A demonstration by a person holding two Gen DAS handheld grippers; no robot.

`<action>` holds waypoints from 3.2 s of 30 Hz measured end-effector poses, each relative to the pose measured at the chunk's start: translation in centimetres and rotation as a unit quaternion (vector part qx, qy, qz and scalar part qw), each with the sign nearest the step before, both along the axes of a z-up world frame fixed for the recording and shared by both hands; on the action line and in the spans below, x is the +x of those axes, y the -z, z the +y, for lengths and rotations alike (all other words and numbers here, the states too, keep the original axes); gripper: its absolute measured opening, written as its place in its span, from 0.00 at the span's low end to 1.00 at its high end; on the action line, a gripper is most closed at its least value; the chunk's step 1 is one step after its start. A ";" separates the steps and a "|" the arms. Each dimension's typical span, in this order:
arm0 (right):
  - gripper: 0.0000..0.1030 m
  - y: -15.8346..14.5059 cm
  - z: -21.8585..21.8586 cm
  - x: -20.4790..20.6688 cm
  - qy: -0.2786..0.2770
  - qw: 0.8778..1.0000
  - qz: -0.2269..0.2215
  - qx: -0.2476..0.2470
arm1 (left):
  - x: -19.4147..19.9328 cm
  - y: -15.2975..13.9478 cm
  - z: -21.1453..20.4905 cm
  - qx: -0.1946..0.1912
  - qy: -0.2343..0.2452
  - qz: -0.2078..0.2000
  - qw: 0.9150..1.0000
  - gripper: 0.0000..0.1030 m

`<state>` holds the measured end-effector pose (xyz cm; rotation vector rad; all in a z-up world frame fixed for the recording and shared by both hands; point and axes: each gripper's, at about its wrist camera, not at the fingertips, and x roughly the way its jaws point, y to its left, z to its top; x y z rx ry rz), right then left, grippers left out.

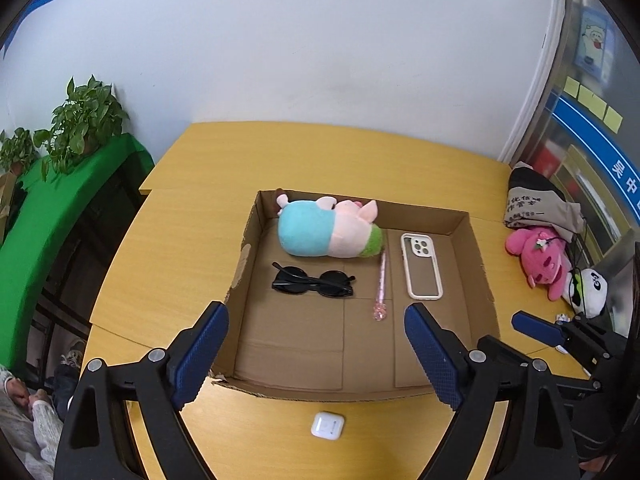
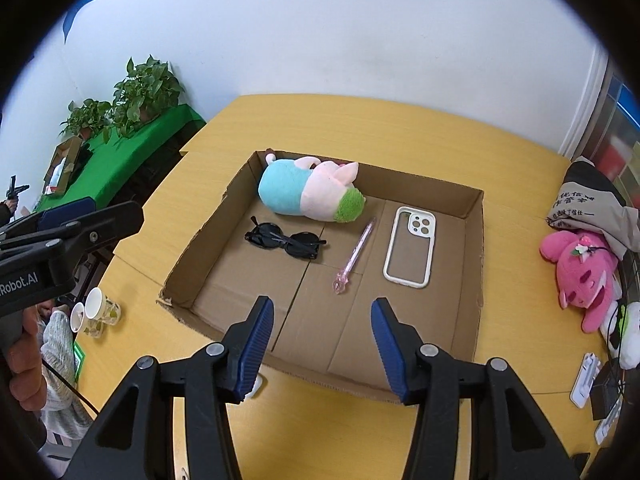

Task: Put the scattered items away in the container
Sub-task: 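Withdraw the right gripper and move the left gripper to the earbud case, then grasp the white earbud case with the left gripper and lift it, then carry the earbud case into the box and open the left gripper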

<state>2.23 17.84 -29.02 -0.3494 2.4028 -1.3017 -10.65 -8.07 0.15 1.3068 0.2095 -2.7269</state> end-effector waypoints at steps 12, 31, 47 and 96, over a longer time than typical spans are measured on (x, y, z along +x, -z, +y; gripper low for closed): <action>0.48 -0.8 1.5 1.1 0.004 1.000 0.006 -0.001 | 1.9 0.2 0.6 0.007 -0.012 0.004 1.000 0.90; 0.49 -6.2 6.6 -8.8 0.226 0.967 0.033 -0.109 | 5.6 17.3 1.3 0.075 0.049 -0.160 0.983 0.90; 0.49 -5.1 7.6 -10.9 0.274 0.950 0.070 -0.133 | 4.3 27.3 2.5 0.126 0.083 -0.205 0.967 0.44; 0.40 9.1 9.9 -15.7 0.380 0.924 0.038 -0.040 | 7.6 18.0 2.2 0.047 0.271 -0.091 0.957 0.44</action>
